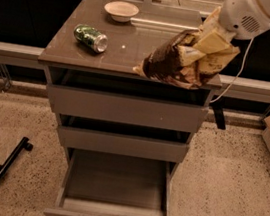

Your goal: Place brown chip bag into bottom drawer

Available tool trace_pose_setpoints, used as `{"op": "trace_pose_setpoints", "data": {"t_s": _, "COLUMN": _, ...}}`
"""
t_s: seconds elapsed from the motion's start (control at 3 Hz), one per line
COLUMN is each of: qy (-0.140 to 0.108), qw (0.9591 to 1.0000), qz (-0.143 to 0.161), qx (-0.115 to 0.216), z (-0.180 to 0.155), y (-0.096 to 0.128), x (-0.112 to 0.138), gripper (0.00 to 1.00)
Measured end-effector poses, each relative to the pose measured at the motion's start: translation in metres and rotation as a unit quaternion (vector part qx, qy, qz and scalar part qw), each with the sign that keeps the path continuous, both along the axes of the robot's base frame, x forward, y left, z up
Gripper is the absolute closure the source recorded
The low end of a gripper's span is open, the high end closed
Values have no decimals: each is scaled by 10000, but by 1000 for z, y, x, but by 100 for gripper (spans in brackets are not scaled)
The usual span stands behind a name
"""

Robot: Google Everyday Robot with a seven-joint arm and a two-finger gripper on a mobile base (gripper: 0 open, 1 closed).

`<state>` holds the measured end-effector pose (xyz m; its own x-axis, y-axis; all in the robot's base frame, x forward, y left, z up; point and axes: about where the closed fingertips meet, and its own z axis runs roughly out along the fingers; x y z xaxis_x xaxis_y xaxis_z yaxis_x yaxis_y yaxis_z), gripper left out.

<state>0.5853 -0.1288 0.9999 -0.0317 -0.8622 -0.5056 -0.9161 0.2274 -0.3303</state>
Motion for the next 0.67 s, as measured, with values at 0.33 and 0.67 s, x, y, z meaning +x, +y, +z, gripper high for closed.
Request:
{"op": "trace_pose_setpoints", "data": {"t_s": 0.33, "qy": -10, "qw": 9983, "qz": 153, "qx": -559, "z": 27, "y": -17, "x": -48, "gripper": 100}}
{"op": "trace_pose_setpoints", "data": {"t_s": 0.67, "qy": 278, "qw": 9929, "qz": 195, "qx": -1140, "z": 25, "y": -45, "x": -73, "gripper": 100}}
